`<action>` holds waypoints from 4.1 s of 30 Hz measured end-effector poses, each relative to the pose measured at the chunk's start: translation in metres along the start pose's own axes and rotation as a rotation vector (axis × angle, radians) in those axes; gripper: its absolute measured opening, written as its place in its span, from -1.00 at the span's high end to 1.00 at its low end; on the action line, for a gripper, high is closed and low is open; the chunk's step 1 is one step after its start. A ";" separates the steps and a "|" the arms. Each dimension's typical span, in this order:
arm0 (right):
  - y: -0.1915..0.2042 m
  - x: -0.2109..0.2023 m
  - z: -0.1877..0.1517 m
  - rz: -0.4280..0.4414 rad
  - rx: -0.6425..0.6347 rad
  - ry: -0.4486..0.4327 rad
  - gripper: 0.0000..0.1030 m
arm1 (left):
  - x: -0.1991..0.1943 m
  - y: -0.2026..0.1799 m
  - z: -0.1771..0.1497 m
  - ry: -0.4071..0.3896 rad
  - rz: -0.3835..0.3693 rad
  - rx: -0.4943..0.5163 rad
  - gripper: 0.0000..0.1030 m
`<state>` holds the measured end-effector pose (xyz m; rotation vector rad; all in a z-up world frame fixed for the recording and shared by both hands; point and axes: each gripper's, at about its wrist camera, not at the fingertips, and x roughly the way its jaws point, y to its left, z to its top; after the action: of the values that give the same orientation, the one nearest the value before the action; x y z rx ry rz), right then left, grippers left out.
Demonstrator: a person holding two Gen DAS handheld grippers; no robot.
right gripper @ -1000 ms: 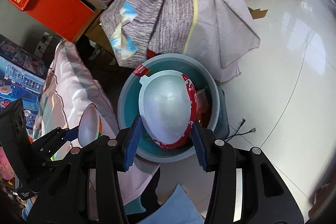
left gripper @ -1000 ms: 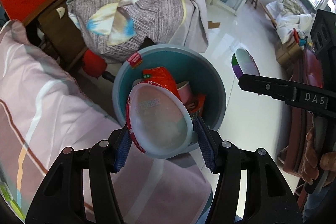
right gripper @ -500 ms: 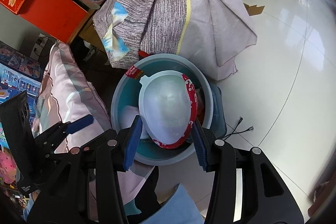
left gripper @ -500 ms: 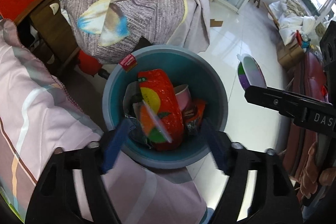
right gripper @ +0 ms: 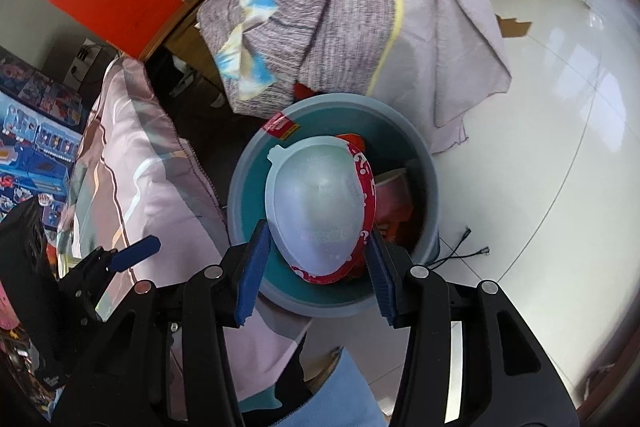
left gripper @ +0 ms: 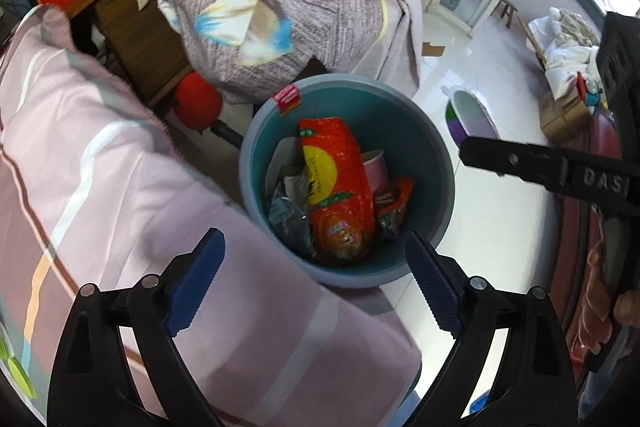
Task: Collect trash
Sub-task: 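Move both open tools back over the bottle and cap on the bed, then grasp the lime-green cap with the left tool while the right tool grasps the white pill bottle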
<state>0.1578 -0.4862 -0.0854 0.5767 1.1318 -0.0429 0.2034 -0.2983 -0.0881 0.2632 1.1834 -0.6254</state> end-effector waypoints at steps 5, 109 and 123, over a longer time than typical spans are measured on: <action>0.015 0.006 0.003 -0.001 -0.022 0.009 -0.26 | -0.005 0.015 -0.009 0.001 0.005 -0.034 -0.82; 0.486 0.150 -0.172 0.062 -0.675 0.275 -0.66 | -0.181 0.386 -0.303 -0.275 0.262 -0.659 -0.09; 0.506 0.153 -0.181 0.073 -0.807 0.145 0.04 | -0.182 0.388 -0.305 -0.261 0.249 -0.670 -0.09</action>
<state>0.2343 0.0671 -0.0621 -0.1037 1.1541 0.5058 0.1488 0.2249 -0.0836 -0.2333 1.0237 -0.0222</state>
